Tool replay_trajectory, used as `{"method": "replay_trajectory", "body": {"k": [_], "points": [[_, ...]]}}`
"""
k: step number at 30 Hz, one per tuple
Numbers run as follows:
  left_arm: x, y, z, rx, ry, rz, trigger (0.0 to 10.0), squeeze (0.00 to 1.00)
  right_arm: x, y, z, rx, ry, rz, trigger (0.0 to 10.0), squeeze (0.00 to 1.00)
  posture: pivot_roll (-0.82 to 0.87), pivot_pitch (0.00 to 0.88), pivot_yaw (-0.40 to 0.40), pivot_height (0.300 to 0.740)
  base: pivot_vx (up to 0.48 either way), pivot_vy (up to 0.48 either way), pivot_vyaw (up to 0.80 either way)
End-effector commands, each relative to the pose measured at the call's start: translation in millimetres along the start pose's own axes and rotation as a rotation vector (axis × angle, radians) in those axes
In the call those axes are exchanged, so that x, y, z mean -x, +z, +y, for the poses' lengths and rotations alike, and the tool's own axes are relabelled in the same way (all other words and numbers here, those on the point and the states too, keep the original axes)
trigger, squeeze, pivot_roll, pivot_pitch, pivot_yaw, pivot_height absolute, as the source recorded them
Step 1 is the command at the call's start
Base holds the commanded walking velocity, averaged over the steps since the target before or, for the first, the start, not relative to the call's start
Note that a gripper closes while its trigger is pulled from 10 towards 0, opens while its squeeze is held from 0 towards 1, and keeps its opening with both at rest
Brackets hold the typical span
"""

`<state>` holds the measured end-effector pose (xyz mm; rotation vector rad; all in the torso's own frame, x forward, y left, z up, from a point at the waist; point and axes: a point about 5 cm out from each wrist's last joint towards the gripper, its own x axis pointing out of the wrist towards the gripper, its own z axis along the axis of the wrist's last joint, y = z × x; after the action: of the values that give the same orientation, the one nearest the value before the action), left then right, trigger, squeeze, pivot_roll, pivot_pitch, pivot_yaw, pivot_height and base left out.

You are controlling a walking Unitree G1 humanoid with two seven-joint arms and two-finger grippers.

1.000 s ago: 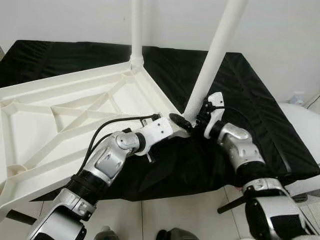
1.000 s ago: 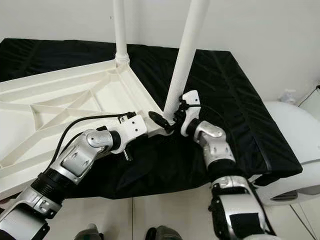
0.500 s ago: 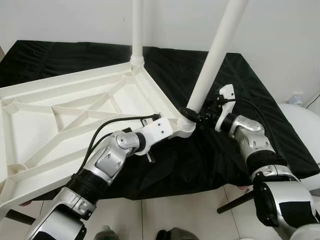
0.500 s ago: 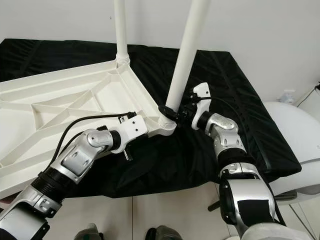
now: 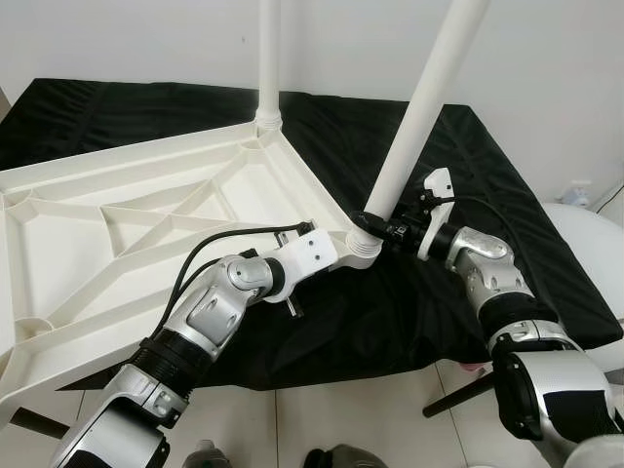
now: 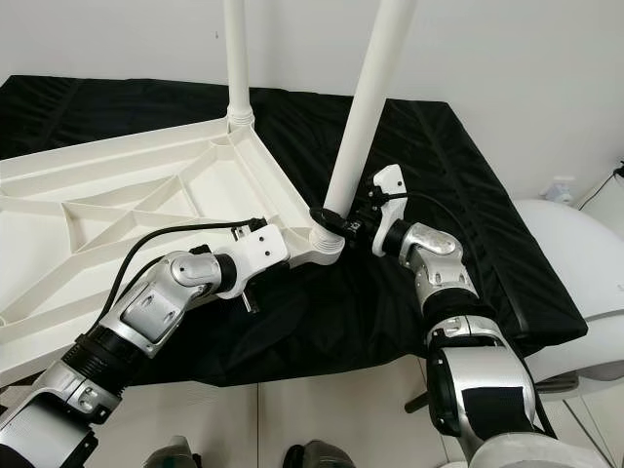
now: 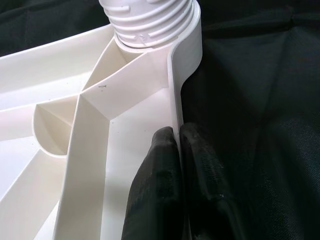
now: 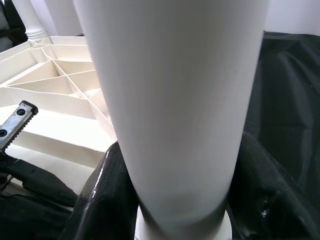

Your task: Building children table

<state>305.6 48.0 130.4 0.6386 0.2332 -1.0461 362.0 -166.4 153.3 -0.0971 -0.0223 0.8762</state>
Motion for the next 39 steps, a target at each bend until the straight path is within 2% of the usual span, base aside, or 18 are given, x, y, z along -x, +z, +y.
{"method": "replay_trajectory", "body": {"k": [1, 2, 5, 7, 9, 10, 16, 18, 21, 22, 25, 26, 28, 30, 33, 35, 39], "points": [[-3.9, -6, -10.4, 0.012, -0.058, 0.018, 10.0, 0.00, 5.3, -10, -1.1, -0.028, -0.053, 0.027, 10.0, 0.00, 0.04, 0.004, -0.113, 0.740, 0.000, 0.000, 0.00], [-3.9, -6, -10.5, 0.013, -0.058, 0.017, 10.0, 0.00, 5.3, -10, -1.0, -0.029, -0.059, 0.023, 10.0, 0.00, 0.04, 0.004, -0.113, 0.740, 0.000, 0.000, 0.00], [-2.9, -7, -11.4, 0.015, -0.056, 0.017, 10.0, 0.00, 4.6, -12, -4.2, -0.020, -0.242, 0.008, 10.0, 0.00, 0.04, 0.017, -0.113, 0.740, 0.000, 0.000, 0.00], [-2.9, -7, -11.4, 0.015, -0.056, 0.017, 10.0, 0.00, 4.6, -12, -4.2, -0.020, -0.242, 0.008, 10.0, 0.00, 0.04, 0.017, -0.113, 0.740, 0.000, 0.000, 0.00], [-2.5, -7, -11.7, 0.017, -0.057, 0.018, 10.0, 0.00, 4.0, -11, -2.6, -0.031, -0.323, -0.024, 10.0, 0.00, 0.03, 0.021, -0.106, 0.740, 0.000, 0.000, 0.00], [-2.5, -7, -11.7, 0.017, -0.057, 0.018, 10.0, 0.00, 4.0, -11, -2.6, -0.031, -0.323, -0.024, 10.0, 0.00, 0.03, 0.021, -0.106, 0.740, 0.000, 0.000, 0.00], [-2.2, -9, -13.1, 0.024, -0.064, 0.020, 10.0, 0.00, -1.0, -8, 9.9, -0.056, -0.393, -0.078, 10.0, 0.00, 0.02, 0.023, -0.096, 0.740, 0.000, 0.000, 0.00], [-2.9, -10, -15.1, 0.028, -0.074, 0.022, 10.0, 0.00, -7.5, -5, 18.0, -0.102, -0.500, -0.103, 10.0, 0.00, 0.01, 0.022, -0.093, 0.740, 0.000, 0.000, 0.00], [-3.2, -10, -15.8, 0.029, -0.077, 0.021, 10.0, 0.00, -9.3, -5, 20.0, -0.123, -0.542, -0.105, 10.0, 0.00, 0.01, 0.022, -0.093, 0.740, 0.000, 0.000, 0.00], [-3.4, -11, -16.3, 0.030, -0.079, 0.022, 10.0, 0.00, -11.3, -5, 22.8, -0.134, -0.598, -0.111, 10.0, 0.00, 0.02, 0.017, -0.091, 0.740, 0.000, 0.000, 0.00], [-3.4, -11, -16.9, 0.031, -0.080, 0.022, 10.0, 0.00, -13.0, -5, 26.8, -0.138, -0.652, -0.122, 10.0, 0.00, 0.02, 0.014, -0.091, 0.740, 0.000, 0.000, 0.00], [-3.3, -11, -18.0, 0.032, -0.083, 0.022, 10.0, 0.00, -14.0, -6, 30.6, -0.148, -0.720, -0.125, 10.0, 0.00, 0.02, 0.013, -0.092, 0.740, 0.000, 0.000, 0.00], [-3.3, -11, -18.0, 0.032, -0.083, 0.022, 10.0, 0.00, -14.0, -6, 30.6, -0.148, -0.720, -0.125, 10.0, 0.00, 0.02, 0.013, -0.092, 0.740, 0.000, 0.000, 0.00], [-3.5, -13, -19.4, 0.035, -0.085, 0.025, 10.0, 0.00, -15.7, -9, 38.5, -0.180, -0.861, -0.120, 10.0, 0.00, 0.02, 0.007, -0.094, 0.740, 0.000, 0.000, 0.00], [-3.5, -13, -20.0, 0.036, -0.085, 0.025, 10.0, 0.00, -18.9, -9, 45.2, -0.182, -0.880, -0.115, 10.0, 0.00, 0.03, 0.002, -0.098, 0.740, 0.000, 0.000, 0.00], [-3.7, -13, -20.4, 0.038, -0.084, 0.025, 10.0, 0.00, -25.0, -5, 57.9, -0.193, -0.834, -0.123, 10.0, 0.00, 0.04, 0.000, -0.101, 0.740, 0.000, 0.000, 0.00], [-3.3, -14, -20.6, 0.037, -0.081, 0.027, 10.0, 0.00, -21.3, -4, 56.9, -0.202, -0.860, -0.109, 10.0, 0.00, 0.04, 0.000, -0.101, 0.740, 0.000, 0.000, 0.00]]}}
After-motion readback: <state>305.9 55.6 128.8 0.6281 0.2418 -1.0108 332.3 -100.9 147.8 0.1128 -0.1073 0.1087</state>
